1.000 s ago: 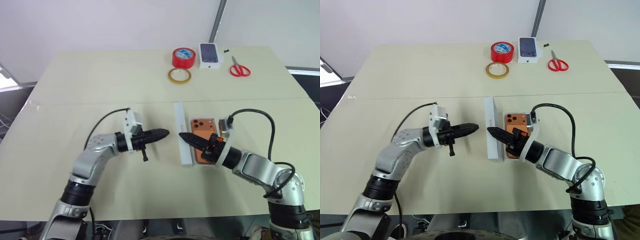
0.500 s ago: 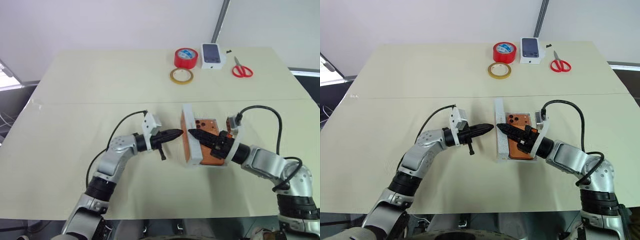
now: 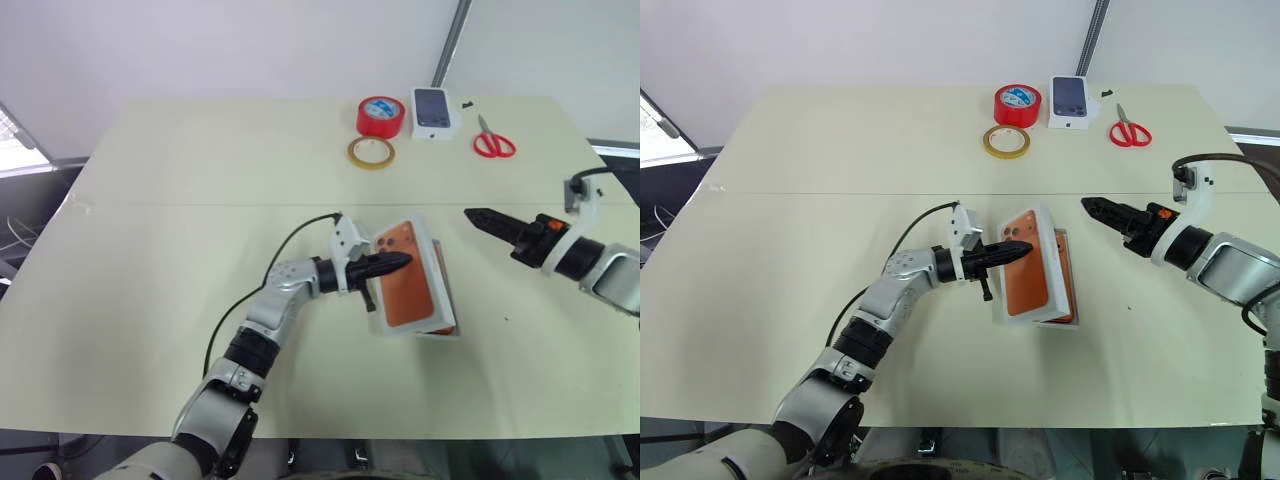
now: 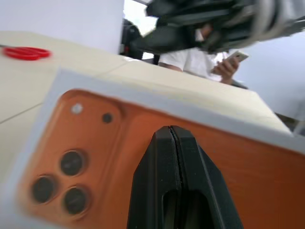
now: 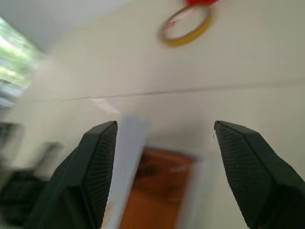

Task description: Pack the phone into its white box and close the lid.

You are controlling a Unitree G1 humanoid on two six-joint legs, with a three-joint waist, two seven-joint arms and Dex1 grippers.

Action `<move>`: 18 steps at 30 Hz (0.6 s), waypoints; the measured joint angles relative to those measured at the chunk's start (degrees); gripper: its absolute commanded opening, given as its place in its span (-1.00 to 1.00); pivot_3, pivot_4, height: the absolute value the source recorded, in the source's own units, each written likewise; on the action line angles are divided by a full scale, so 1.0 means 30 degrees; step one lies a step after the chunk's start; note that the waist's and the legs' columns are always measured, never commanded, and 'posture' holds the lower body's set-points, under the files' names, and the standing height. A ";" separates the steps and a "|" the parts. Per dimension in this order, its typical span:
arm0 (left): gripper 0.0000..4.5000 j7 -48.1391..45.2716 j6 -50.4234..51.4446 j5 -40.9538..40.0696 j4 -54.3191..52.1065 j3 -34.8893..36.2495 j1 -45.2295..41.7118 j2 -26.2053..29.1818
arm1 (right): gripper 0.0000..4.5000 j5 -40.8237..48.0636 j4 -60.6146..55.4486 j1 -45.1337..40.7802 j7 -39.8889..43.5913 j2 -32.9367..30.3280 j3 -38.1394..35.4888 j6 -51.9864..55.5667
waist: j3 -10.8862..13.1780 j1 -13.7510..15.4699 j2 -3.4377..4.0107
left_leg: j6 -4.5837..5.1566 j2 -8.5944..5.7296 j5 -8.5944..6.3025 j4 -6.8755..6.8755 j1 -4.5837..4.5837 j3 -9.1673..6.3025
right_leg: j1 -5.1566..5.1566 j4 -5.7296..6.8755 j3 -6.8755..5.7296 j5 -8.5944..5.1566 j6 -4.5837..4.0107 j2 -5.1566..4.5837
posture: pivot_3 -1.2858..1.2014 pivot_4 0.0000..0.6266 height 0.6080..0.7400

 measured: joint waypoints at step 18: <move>-1.00 -0.0315 0.2099 0.0513 -0.2572 0.1143 0.1634 0.5023 | -0.98 -1.3573 -0.2346 0.4812 0.2173 0.3712 0.3356 -0.7849 | -0.0008 0.0118 0.0015 | -0.0099 -0.0008 0.0055 0.0003 0.0026 -0.0017 | 0.0019 0.0014 0.0007 0.0000 -0.0001 -0.0020 | 0.03 -0.52 1.00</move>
